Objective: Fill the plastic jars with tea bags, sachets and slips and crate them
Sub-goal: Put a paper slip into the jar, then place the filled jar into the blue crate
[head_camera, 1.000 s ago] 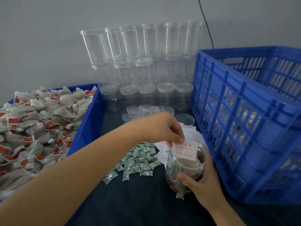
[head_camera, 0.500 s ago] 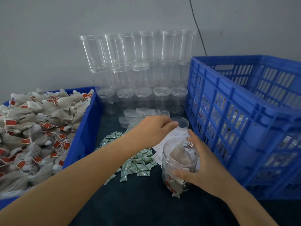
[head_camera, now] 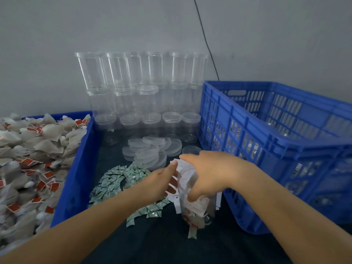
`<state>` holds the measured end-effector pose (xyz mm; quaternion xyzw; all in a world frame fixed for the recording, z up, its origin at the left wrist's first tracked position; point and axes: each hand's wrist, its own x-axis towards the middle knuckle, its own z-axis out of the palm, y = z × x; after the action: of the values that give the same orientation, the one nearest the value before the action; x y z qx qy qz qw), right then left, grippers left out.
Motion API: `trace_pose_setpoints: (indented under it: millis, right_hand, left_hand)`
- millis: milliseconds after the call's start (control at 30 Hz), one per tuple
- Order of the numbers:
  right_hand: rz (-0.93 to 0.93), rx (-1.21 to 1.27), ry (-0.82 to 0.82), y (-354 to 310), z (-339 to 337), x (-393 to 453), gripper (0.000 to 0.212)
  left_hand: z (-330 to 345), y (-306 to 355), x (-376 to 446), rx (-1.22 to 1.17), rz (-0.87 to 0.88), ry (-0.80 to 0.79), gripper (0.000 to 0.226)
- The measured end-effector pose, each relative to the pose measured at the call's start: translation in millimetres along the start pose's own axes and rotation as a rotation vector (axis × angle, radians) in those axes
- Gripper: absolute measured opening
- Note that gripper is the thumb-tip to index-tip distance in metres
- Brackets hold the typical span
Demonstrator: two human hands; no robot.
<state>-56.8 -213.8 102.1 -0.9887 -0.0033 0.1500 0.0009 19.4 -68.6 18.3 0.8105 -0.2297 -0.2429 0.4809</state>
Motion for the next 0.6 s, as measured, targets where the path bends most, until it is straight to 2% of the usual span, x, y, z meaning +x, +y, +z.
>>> trace_pose_setpoints:
  millis: [100,267,333,400,433,500,600]
  right_hand:
    - [0.006,-0.047,-0.019,0.5,-39.8,-13.3,0.095]
    - [0.079,0.144,0.078,19.5,-127.3,-31.4,0.067]
    - [0.156,0.242,0.14,37.4,-161.9,-33.7,0.077]
    - [0.239,0.307,0.25,63.0,-190.9,-34.8,0.106]
    - [0.284,0.336,0.315,77.0,-202.9,-34.3,0.113]
    - [0.372,0.393,0.407,107.2,-221.9,-28.7,0.108]
    - [0.514,0.398,0.445,159.8,-238.5,-4.1,0.079]
  left_hand:
    - [-7.6,4.8,11.0,-0.078,0.0,0.018,0.072]
    - [-9.2,21.5,36.5,-0.067,0.045,-0.006,0.052]
    - [-6.4,29.6,46.3,-0.035,0.064,-0.033,0.049]
    - [-3.7,37.9,54.8,0.012,0.091,-0.055,0.049]
    - [-2.4,42.3,59.1,0.03,0.103,-0.069,0.049]
    - [-0.9,50.5,68.2,0.07,0.122,-0.089,0.047]
    - [-1.5,61.7,84.1,0.139,0.156,-0.079,0.046]
